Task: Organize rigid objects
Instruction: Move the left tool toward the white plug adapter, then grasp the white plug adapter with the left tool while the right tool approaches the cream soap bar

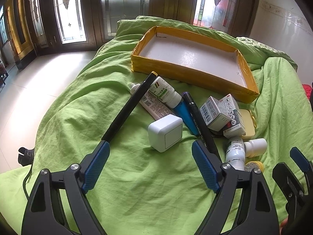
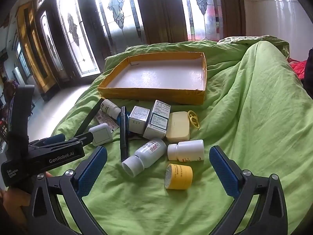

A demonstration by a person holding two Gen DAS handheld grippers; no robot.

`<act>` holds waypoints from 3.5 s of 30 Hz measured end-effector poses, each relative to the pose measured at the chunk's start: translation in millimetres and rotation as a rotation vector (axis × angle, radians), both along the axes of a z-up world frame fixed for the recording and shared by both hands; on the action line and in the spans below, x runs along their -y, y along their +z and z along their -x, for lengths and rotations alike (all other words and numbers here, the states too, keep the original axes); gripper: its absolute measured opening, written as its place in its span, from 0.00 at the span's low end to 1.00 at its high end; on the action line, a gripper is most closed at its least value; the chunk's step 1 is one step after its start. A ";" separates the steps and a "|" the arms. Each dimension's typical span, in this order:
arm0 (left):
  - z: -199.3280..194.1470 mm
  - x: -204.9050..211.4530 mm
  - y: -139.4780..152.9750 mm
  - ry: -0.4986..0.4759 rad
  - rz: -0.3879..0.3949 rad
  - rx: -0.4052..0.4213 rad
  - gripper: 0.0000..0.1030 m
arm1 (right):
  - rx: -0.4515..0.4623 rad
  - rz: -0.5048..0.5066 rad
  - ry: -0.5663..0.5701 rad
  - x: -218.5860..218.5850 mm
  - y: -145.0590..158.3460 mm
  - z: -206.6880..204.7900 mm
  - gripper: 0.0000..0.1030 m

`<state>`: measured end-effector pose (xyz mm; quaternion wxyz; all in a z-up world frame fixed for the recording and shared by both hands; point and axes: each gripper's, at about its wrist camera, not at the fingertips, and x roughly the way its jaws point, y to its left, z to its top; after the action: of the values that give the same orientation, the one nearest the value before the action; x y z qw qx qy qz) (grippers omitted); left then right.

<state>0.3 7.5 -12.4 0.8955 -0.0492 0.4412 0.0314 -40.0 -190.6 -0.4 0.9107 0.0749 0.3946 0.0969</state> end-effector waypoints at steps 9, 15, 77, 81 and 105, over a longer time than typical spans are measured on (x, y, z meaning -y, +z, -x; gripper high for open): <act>-0.2 -0.8 -0.2 -0.003 0.003 -0.005 0.84 | -0.002 -0.004 -0.003 5.0 -4.0 2.2 0.99; -1.5 -3.9 -0.6 -0.001 0.029 -0.006 0.84 | -0.013 -0.010 -0.056 15.2 9.2 -6.0 0.99; -28.0 11.9 -17.6 -0.093 0.121 -0.046 0.49 | -0.330 -0.250 0.018 51.7 -10.0 -97.2 0.74; -28.7 13.1 -18.0 -0.097 0.119 -0.046 0.49 | -0.412 -0.218 0.009 58.8 -25.5 -101.5 0.68; -29.1 8.9 -21.9 -0.090 0.130 -0.059 0.49 | -0.484 -0.143 0.117 21.5 -61.8 -136.3 0.49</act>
<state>29.5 -1.4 -34.3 0.8775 -0.0863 0.4703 -0.0362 96.3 -212.1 -62.3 0.7750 0.1372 0.5968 0.1563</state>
